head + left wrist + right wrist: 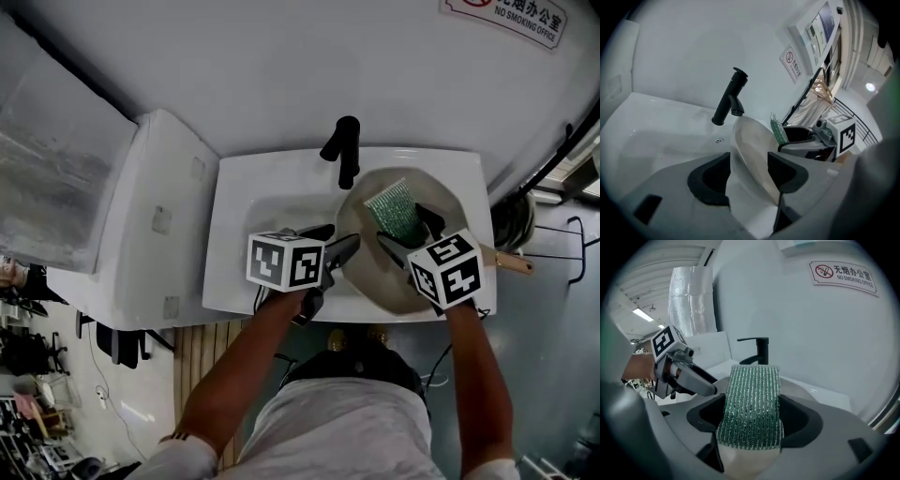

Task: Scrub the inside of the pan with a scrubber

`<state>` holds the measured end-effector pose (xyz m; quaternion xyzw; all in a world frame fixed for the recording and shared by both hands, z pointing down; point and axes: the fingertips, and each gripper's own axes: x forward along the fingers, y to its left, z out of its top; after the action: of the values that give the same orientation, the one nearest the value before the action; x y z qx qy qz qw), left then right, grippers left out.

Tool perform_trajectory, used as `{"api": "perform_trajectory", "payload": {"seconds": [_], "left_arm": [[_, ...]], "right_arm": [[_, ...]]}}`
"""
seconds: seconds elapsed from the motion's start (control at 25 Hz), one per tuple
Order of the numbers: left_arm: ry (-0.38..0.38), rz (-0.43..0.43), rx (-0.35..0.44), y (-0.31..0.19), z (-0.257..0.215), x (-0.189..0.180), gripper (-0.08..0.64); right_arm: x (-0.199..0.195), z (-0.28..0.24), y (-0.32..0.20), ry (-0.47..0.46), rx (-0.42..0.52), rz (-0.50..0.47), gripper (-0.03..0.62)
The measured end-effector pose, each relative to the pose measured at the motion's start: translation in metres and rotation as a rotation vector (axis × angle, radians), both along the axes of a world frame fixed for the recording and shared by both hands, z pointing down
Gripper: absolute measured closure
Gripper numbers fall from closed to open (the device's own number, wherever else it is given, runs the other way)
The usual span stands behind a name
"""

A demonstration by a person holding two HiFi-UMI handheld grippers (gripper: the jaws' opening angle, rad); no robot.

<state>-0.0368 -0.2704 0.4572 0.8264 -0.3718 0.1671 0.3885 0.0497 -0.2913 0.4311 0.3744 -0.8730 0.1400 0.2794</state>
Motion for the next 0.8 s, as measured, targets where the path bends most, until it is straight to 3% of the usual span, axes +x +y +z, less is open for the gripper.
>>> {"api": "perform_trajectory", "payload": {"seconds": [0.8], "left_arm": [[-0.074,0.013,-0.063,-0.006,0.023,0.005,0.37]], "right_arm": [[-0.028,0.043,-0.032,0.021,-0.071,0.023,0.238]]}}
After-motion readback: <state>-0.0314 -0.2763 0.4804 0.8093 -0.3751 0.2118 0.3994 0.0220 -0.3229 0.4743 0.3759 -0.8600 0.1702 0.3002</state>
